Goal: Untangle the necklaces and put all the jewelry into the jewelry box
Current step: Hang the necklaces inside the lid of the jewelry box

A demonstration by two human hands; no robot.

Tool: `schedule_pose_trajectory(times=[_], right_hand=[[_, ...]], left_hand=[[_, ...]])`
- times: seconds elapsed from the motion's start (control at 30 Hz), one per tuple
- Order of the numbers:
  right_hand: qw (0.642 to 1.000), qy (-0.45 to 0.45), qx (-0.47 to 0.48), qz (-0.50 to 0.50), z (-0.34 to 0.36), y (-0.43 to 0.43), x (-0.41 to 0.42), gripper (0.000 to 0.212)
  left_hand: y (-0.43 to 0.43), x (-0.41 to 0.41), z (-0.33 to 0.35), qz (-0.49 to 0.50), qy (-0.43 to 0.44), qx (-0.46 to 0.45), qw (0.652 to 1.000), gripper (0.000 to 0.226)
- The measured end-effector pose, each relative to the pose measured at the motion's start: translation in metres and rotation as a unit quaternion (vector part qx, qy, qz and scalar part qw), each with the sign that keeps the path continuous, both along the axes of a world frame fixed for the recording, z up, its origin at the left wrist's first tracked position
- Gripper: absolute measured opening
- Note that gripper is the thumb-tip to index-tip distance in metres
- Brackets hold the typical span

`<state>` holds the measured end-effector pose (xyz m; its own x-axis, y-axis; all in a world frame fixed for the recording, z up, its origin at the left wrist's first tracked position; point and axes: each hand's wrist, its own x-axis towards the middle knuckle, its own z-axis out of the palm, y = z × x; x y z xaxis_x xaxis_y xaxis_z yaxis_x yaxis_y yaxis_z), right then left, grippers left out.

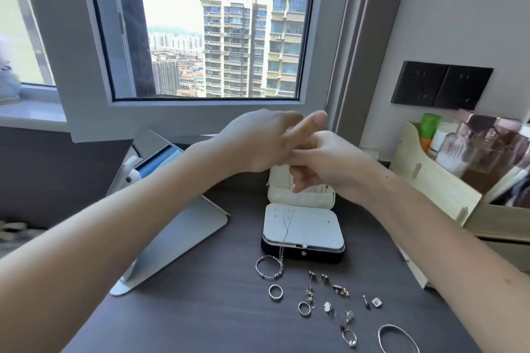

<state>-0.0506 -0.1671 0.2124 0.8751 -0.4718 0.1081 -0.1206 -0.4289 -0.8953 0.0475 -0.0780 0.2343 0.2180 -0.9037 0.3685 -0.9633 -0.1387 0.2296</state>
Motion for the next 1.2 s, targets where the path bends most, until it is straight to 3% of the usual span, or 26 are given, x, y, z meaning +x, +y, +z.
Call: schedule_pose_trajectory(times=[0.13,0.23,0.3,0.4,0.53,0.67,0.87,1.2], right_hand=[[0.999,-0.006,0.038,-0.011,0.011,-0.024,0.006,0.017],[0.996,-0.03,0.085,-0.015,0.022,-0.04,0.013,0.01],[0.992,-0.046,0.117,-0.017,0.027,-0.049,0.019,0.006],[0.986,-0.069,0.15,-0.028,0.031,-0.066,0.031,0.014],[0.986,-0.092,0.138,-0.032,0.029,-0.086,0.049,0.02],[0.988,-0.114,0.09,-0.043,0.024,-0.105,0.069,0.02],[0.989,-0.122,0.041,-0.077,0.017,-0.124,0.097,0.011],[0.988,-0.114,0.027,-0.096,0.001,-0.132,0.125,0.01]], left_hand=[[-0.015,0.025,-0.007,-0.012,0.183,-0.148,0.972,0.051],[-0.035,0.047,-0.03,0.037,0.238,-0.242,0.94,0.043],[-0.051,0.061,-0.055,0.085,0.224,-0.248,0.939,0.033],[-0.074,0.074,-0.101,0.134,0.144,-0.168,0.966,0.017],[-0.098,0.082,-0.155,0.099,0.007,-0.083,0.992,0.032],[-0.112,0.087,-0.184,0.069,-0.051,-0.079,0.993,0.032],[-0.123,0.089,-0.21,0.077,-0.029,-0.115,0.99,0.019],[-0.127,0.084,-0.219,0.078,0.047,-0.196,0.976,0.022]])
